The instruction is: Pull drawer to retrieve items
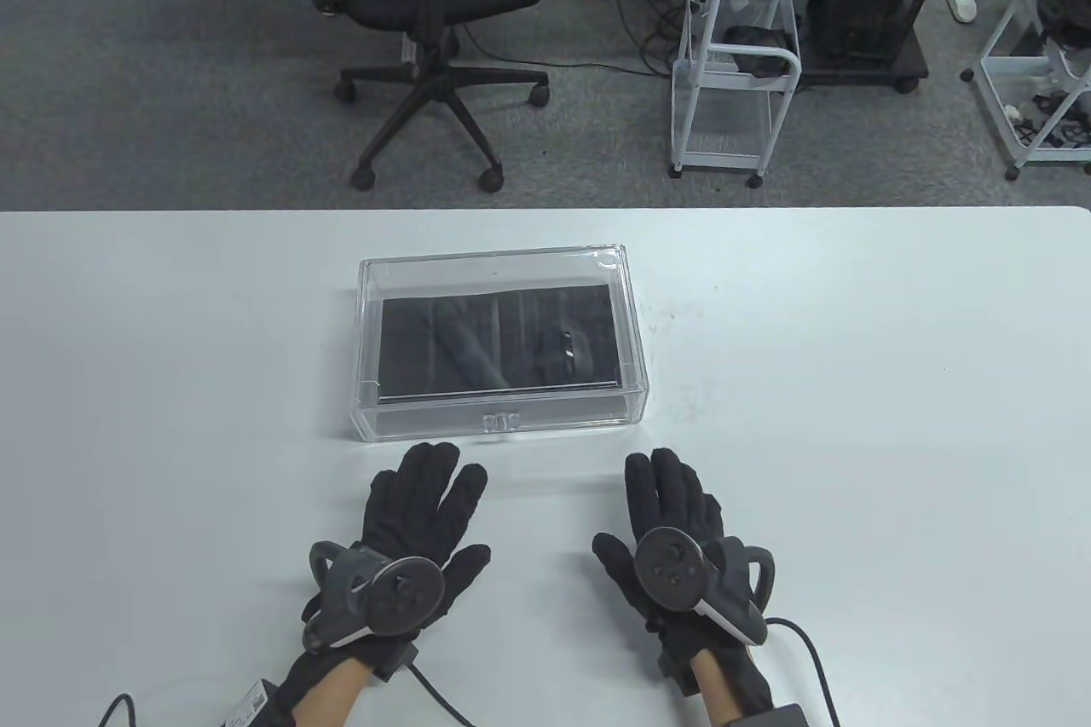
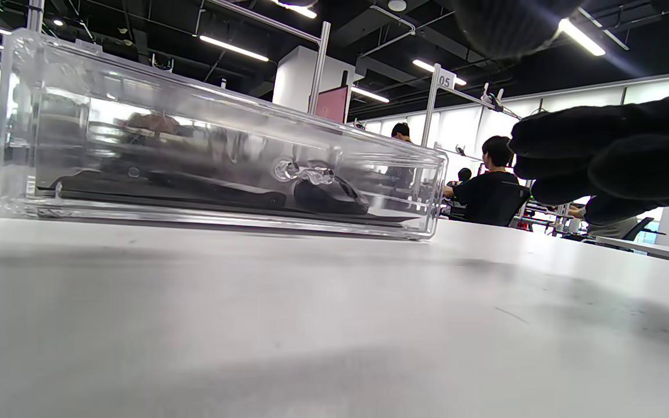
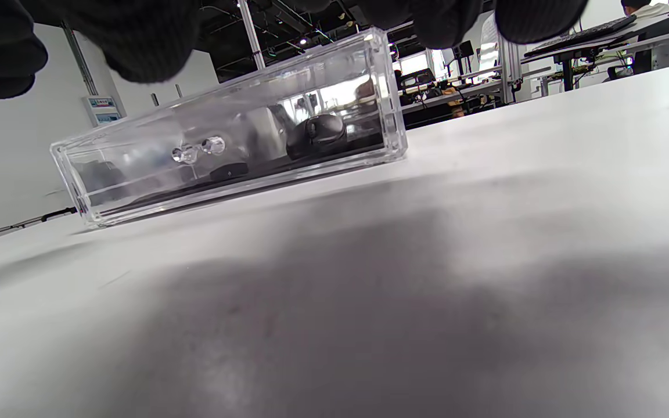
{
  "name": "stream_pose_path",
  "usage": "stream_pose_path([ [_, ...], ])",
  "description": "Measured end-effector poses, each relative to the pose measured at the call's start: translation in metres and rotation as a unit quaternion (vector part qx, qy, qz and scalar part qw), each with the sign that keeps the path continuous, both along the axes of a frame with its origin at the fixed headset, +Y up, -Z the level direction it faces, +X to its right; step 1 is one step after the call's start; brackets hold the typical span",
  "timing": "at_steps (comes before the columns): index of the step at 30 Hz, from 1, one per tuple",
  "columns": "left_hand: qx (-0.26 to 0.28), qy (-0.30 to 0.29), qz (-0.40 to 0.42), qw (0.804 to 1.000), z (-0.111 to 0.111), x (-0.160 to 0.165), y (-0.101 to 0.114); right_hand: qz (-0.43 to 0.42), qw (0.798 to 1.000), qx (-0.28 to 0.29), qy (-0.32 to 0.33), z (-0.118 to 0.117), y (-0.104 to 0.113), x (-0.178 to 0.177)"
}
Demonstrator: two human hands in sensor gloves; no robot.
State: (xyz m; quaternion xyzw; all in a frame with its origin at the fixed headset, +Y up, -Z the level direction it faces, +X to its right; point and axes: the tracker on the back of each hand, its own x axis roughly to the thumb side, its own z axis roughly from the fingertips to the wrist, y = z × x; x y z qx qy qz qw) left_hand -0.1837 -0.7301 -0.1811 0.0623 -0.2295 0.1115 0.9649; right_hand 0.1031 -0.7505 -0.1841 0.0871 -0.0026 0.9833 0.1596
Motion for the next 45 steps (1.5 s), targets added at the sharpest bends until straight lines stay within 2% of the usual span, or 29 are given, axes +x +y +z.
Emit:
stream_pose_path([
  [9, 0.007, -0.007, -0.008, 1.0, 0.003, 0.003, 0.0, 0.011, 1.0, 0.007, 0.026, 0.008, 0.002, -0.016],
  [14, 0.01, -0.006, -0.003, 1.0, 0.005, 0.003, 0.003, 0.016, 0.999, 0.032, 0.032, 0.011, 0.011, -0.032],
  [18, 0.01, -0.004, 0.0, 1.0, 0.005, 0.003, 0.003, -0.017, 0.999, 0.015, 0.026, -0.001, 0.019, -0.045],
  [23, 0.001, -0.003, 0.002, 1.0, 0.003, 0.002, 0.003, -0.1, 0.993, -0.056, -0.012, -0.038, 0.02, -0.06],
  [25, -0.004, -0.002, 0.003, 1.0, 0.002, 0.001, 0.005, -0.147, 0.984, -0.094, -0.032, -0.056, 0.015, -0.065],
  [28, -0.003, -0.002, 0.007, 1.0, 0.001, 0.001, 0.006, -0.234, 0.954, -0.165, -0.094, -0.083, 0.002, -0.07],
  [31, -0.008, -0.004, 0.008, 1.0, -0.001, 0.001, 0.006, -0.331, 0.899, -0.256, -0.129, -0.102, -0.017, -0.075],
  [32, -0.011, -0.003, 0.009, 1.0, -0.001, 0.0, 0.005, -0.365, 0.873, -0.287, -0.146, -0.107, -0.025, -0.078],
  [36, -0.014, -0.001, 0.011, 1.0, -0.002, -0.001, 0.005, -0.42, 0.829, -0.33, -0.167, -0.116, -0.041, -0.083],
  [37, -0.012, 0.001, 0.011, 1.0, -0.001, -0.001, 0.006, -0.442, 0.811, -0.343, -0.174, -0.118, -0.045, -0.085],
  [40, -0.007, 0.003, 0.01, 1.0, -0.001, -0.002, 0.006, -0.461, 0.793, -0.354, -0.183, -0.121, -0.05, -0.088],
  [45, -0.008, 0.009, 0.009, 1.0, 0.0, -0.003, 0.007, -0.452, 0.803, -0.327, -0.21, -0.125, -0.049, -0.091],
])
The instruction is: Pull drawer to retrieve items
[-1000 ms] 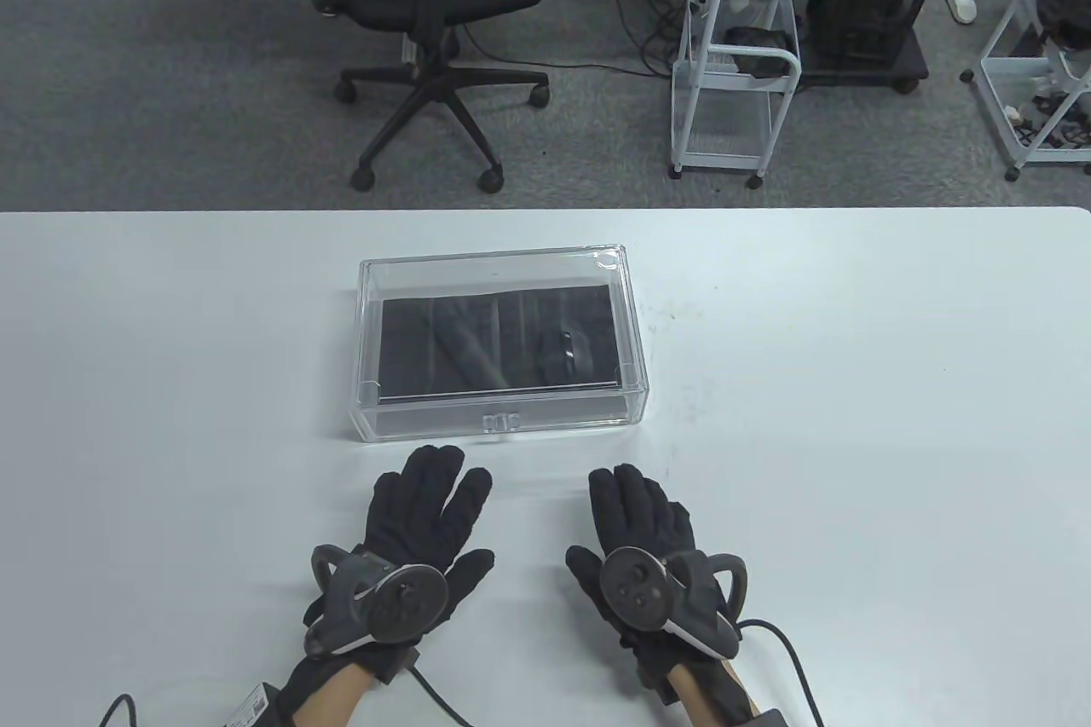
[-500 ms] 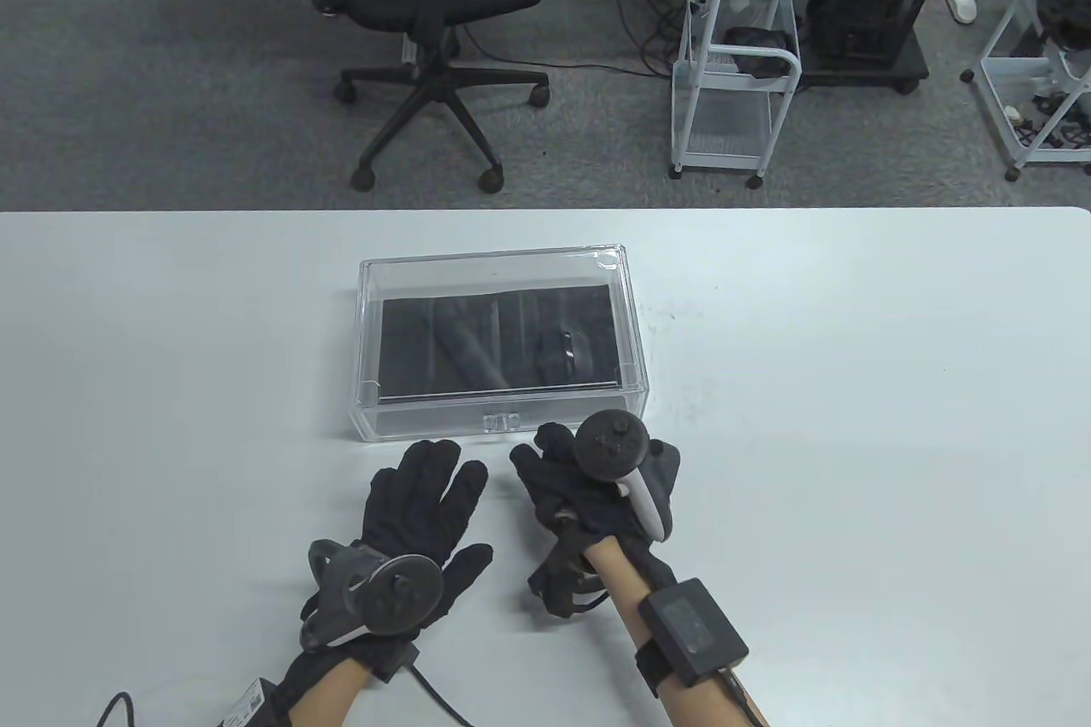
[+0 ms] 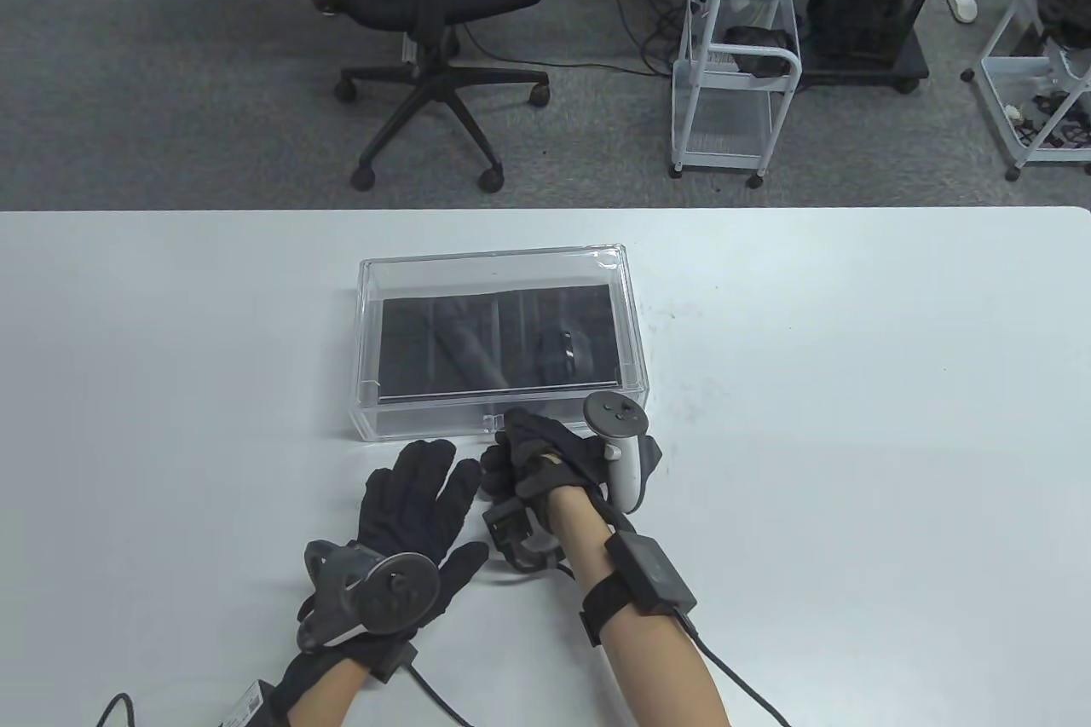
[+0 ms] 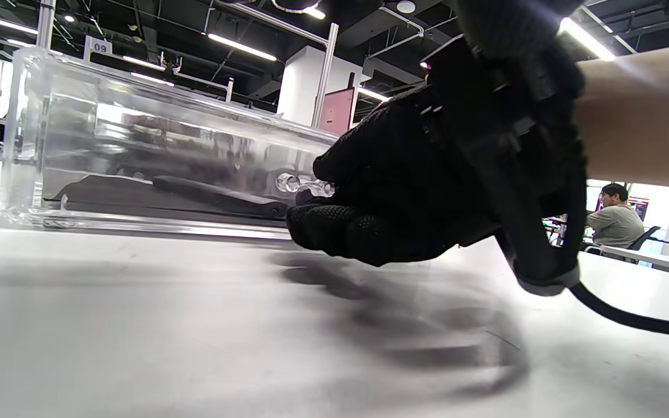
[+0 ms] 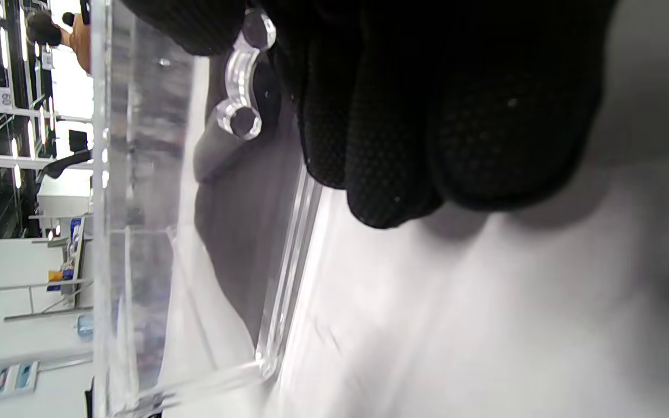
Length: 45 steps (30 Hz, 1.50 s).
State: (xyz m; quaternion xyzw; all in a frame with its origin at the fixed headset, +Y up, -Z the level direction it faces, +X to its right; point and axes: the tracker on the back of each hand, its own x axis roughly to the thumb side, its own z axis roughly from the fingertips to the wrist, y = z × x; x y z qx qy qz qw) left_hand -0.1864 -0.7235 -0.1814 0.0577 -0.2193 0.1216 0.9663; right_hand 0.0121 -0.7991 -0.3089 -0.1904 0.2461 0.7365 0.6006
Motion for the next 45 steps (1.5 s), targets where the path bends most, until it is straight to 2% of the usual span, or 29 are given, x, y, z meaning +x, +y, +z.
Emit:
stream_pose_path([
  [7, -0.001, 0.006, 0.0, 1.0, 0.002, -0.001, 0.0, 0.056, 0.997, 0.054, -0.029, 0.001, 0.004, 0.003],
  [12, -0.005, 0.007, -0.001, 1.0, 0.004, -0.004, 0.001, 0.068, 0.995, 0.073, -0.01, 0.006, 0.005, 0.007],
  [19, -0.001, 0.002, -0.001, 1.0, 0.006, -0.004, 0.003, 0.065, 0.995, 0.071, 0.028, 0.037, 0.007, 0.013],
  [32, 0.014, -0.016, -0.01, 1.0, 0.015, 0.004, 0.004, 0.082, 0.992, 0.059, 0.075, 0.126, 0.013, 0.019],
  [36, 0.017, -0.02, -0.011, 1.0, 0.016, 0.007, 0.005, 0.081, 0.992, 0.058, 0.08, 0.137, 0.014, 0.018],
  [43, 0.017, -0.021, -0.005, 1.0, 0.017, 0.007, 0.005, 0.089, 0.991, 0.056, 0.082, 0.138, 0.007, 0.02],
  [45, 0.016, -0.021, -0.003, 1.0, 0.017, 0.006, 0.005, 0.101, 0.99, 0.058, 0.084, 0.14, 0.011, 0.019],
])
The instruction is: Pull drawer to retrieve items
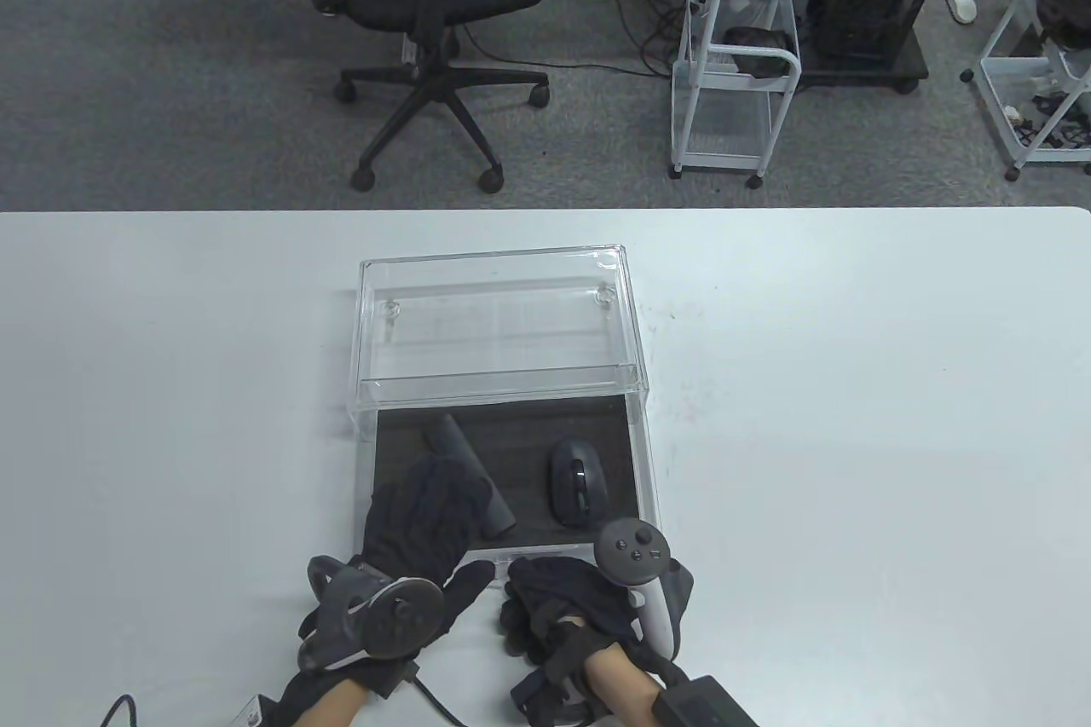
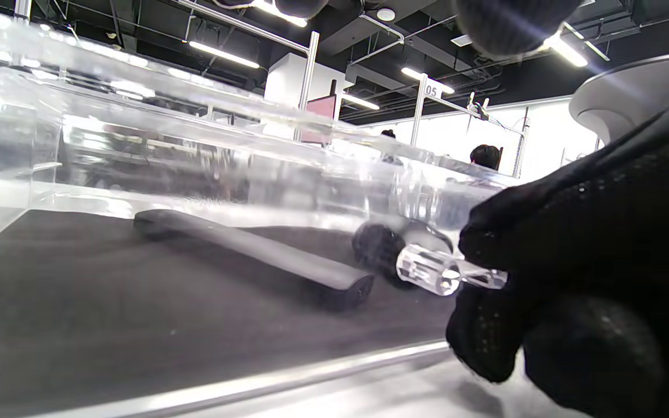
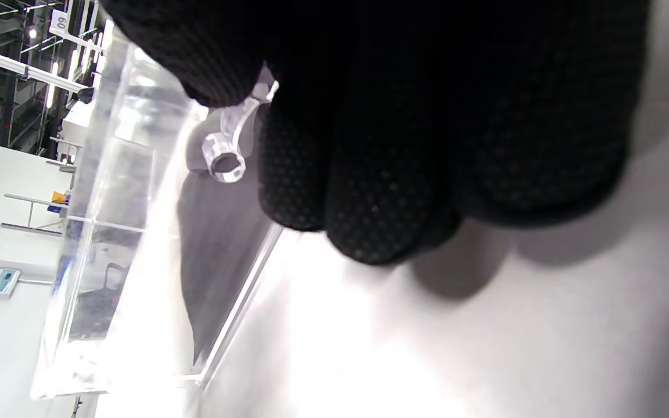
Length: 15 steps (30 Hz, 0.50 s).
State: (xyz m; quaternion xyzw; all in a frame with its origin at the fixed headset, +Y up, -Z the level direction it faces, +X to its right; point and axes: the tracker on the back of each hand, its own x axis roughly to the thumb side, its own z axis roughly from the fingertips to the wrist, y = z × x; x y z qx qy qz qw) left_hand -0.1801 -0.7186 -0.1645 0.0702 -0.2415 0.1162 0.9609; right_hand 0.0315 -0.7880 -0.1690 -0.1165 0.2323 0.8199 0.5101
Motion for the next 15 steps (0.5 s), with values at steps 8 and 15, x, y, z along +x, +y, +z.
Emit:
stream_pose_path([
  [8, -0.008, 0.005, 0.014, 1.0, -0.002, -0.004, 0.001, 0.257, 0.928, 0.215, 0.161, 0.009, 0.078, -0.006],
  [15, -0.016, 0.007, 0.018, 1.0, -0.005, -0.005, 0.002, 0.391, 0.835, 0.369, 0.115, -0.01, 0.126, -0.005],
])
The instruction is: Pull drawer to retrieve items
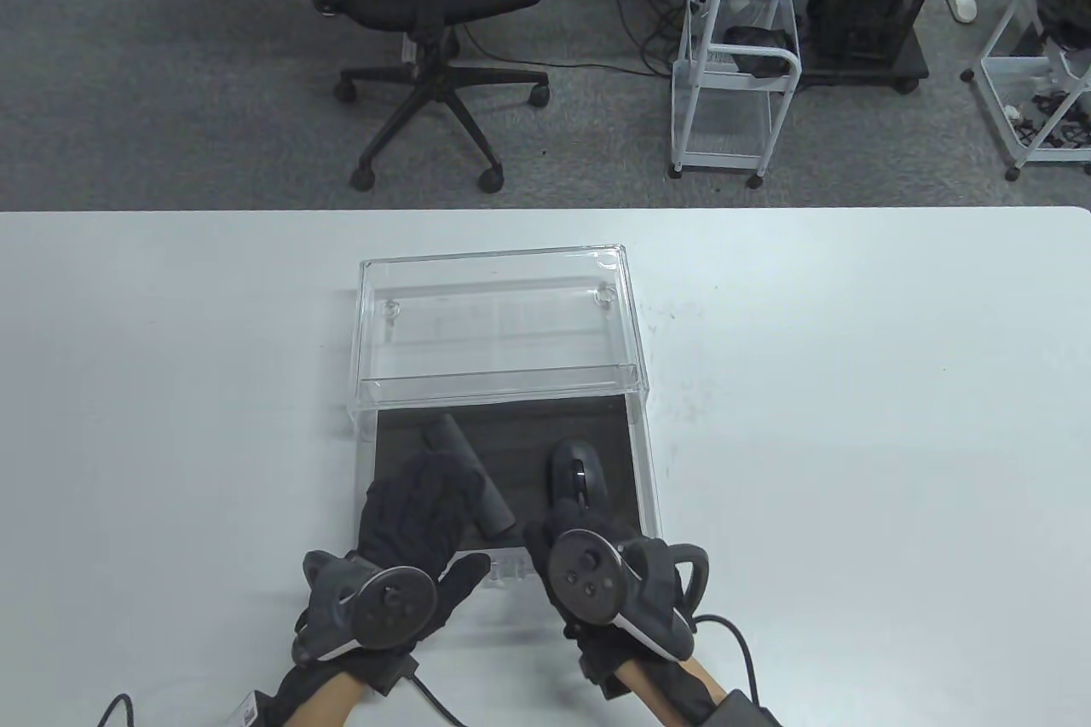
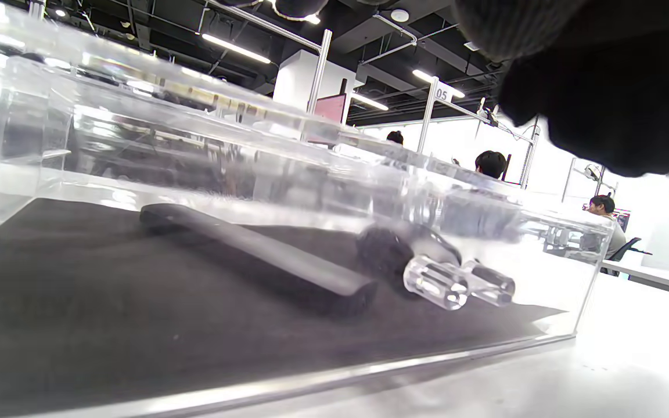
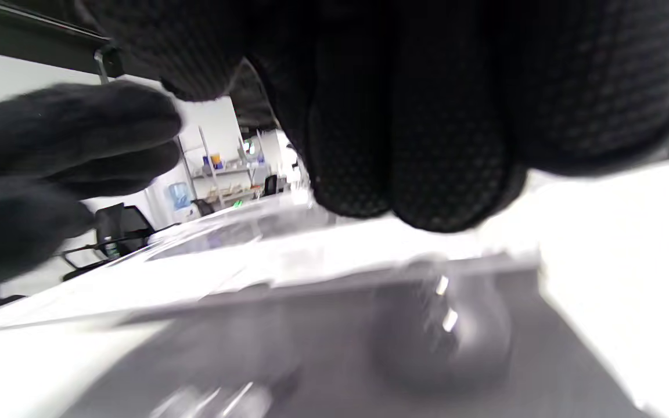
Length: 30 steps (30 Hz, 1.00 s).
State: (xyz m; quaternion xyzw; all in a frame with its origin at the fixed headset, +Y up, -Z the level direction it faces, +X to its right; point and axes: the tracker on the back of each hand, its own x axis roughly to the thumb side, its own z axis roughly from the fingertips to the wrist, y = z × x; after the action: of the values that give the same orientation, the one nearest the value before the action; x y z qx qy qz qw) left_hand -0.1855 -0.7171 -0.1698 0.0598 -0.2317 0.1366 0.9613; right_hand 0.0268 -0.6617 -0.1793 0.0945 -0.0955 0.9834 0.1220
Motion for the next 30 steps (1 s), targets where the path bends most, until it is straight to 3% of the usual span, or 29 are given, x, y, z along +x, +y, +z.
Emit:
stream_pose_path([
  [3, -0.003, 0.001, -0.002, 1.0, 0.0, 0.0, 0.001, 0.072, 0.997, -0.008, -0.025, -0.025, -0.008, -0.005],
  [6, -0.006, 0.002, -0.002, 1.0, -0.001, 0.0, 0.001, 0.085, 0.995, -0.037, -0.024, -0.044, -0.022, -0.013],
  [12, -0.009, 0.004, 0.0, 1.0, -0.002, 0.0, 0.002, 0.147, 0.979, -0.137, -0.033, -0.07, -0.046, -0.026],
  [25, -0.03, 0.008, 0.002, 1.0, -0.005, -0.003, 0.001, 0.177, 0.951, -0.25, -0.035, -0.094, -0.076, -0.029],
  [30, -0.033, 0.009, 0.0, 0.999, -0.005, -0.003, 0.001, 0.192, 0.952, -0.235, -0.045, -0.095, -0.079, -0.03],
])
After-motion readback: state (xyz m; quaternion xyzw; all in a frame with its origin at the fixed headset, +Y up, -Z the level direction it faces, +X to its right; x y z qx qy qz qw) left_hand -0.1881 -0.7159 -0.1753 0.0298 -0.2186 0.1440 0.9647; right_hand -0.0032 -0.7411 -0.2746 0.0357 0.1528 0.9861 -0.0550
